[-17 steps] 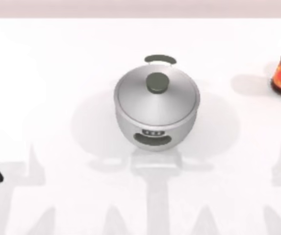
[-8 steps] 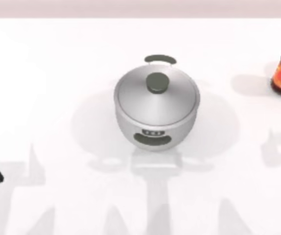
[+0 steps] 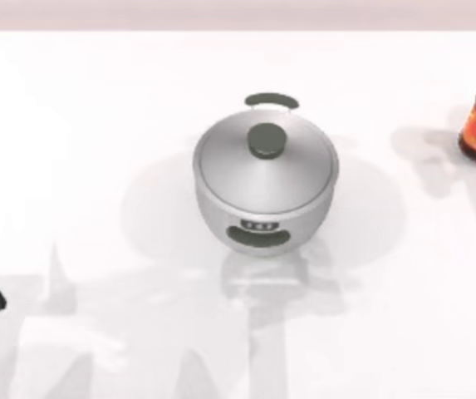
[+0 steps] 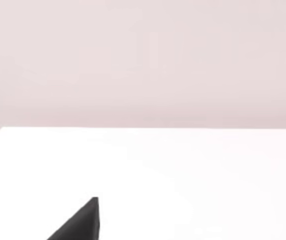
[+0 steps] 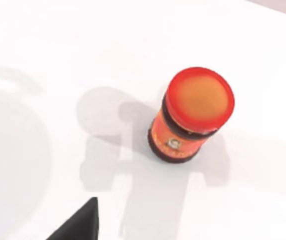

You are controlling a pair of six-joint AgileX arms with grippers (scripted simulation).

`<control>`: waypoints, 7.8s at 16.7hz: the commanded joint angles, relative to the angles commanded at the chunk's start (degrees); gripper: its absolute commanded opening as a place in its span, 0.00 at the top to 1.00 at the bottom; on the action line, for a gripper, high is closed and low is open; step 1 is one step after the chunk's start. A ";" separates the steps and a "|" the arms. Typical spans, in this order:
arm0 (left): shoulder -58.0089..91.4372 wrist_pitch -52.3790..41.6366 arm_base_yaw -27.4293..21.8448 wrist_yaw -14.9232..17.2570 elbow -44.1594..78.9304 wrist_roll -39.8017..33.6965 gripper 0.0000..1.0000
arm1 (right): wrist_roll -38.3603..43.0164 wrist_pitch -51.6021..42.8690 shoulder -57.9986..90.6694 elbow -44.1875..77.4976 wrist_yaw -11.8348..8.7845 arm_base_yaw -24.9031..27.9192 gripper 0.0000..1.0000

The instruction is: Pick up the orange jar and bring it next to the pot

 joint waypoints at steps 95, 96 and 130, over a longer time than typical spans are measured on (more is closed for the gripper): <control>0.00 0.00 0.00 0.00 0.00 0.00 0.00 | 32.36 -25.08 50.64 33.54 4.04 15.06 1.00; 0.00 0.00 0.00 0.00 0.00 0.00 0.00 | 32.36 -25.08 50.64 33.54 4.04 15.06 1.00; 0.00 0.00 0.00 0.00 0.00 0.00 0.00 | 32.48 -14.85 52.74 25.41 4.07 15.16 0.00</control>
